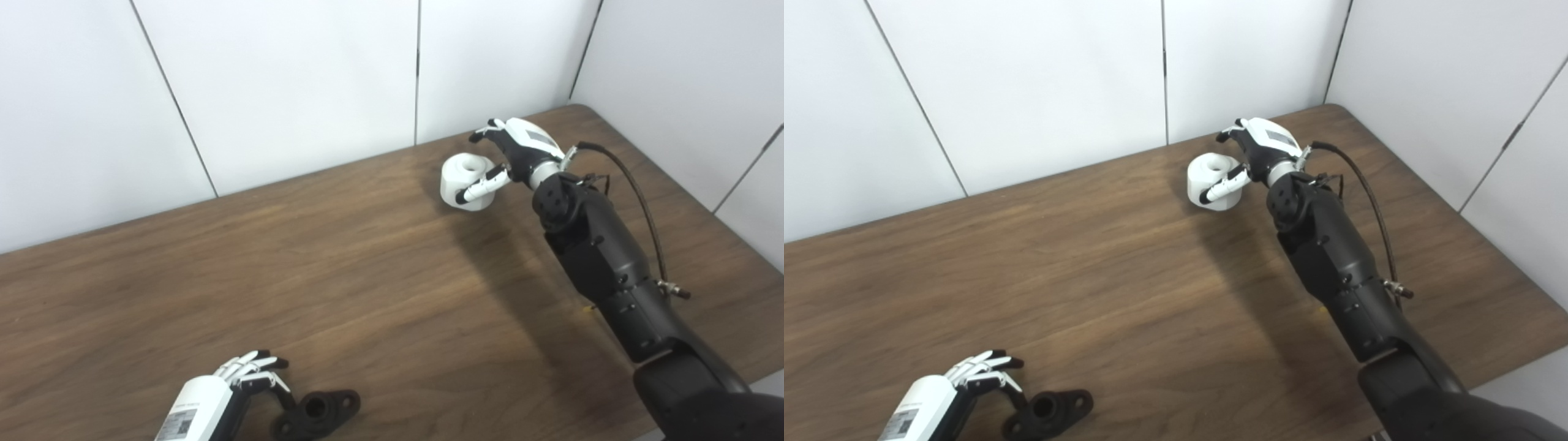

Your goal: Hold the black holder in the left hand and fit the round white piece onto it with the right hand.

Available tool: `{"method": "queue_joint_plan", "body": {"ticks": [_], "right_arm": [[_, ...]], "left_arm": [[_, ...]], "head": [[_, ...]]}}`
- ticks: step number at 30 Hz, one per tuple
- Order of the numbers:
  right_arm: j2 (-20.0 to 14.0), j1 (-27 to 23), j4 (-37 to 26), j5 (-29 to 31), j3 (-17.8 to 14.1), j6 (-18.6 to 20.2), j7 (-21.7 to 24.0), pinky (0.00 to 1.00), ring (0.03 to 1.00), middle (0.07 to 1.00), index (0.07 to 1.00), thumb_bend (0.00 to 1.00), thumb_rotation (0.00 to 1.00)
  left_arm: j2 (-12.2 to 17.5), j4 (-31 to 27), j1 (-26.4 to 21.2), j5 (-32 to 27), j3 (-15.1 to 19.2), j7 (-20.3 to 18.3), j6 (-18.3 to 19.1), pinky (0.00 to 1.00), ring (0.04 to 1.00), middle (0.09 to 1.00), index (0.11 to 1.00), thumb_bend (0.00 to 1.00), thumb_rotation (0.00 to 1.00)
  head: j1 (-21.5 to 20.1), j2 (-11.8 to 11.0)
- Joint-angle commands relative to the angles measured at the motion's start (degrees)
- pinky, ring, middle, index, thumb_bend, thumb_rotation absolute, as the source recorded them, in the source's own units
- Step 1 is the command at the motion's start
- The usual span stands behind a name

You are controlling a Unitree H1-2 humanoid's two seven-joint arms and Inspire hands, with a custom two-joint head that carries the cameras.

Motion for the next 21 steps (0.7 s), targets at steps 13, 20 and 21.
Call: {"method": "queue_joint_plan", "body": {"ticks": [13, 20, 21], "right_arm": [[-2.9, -2.1, -1.3, -0.7, 0.1, -0.3, 0.0, 1.00, 1.000, 0.966, 0.709, 0.89, 0.33], [-4.0, -2.0, -1.1, -0.5, 1.4, -0.3, 0.7, 1.00, 0.997, 0.953, 0.691, 0.88, 0.35], [-4.2, -2.0, -1.0, -0.3, 1.5, -0.4, 0.6, 1.00, 0.997, 0.950, 0.685, 0.89, 0.34]], "left_arm": [[1.3, 1.0, 2.2, 0.3, -0.2, -3.7, 2.2, 0.85, 0.889, 0.803, 0.488, 0.52, 0.05], [0.9, 0.9, 2.3, 0.1, -0.2, -3.2, 1.9, 0.86, 0.888, 0.801, 0.488, 0.52, 0.05], [0.8, 0.9, 2.3, 0.1, -0.2, -3.0, 1.8, 0.86, 0.887, 0.800, 0.488, 0.52, 0.05]], "head": [[-0.4, 0.2], [-0.5, 0.1], [-0.4, 0.1]]}}
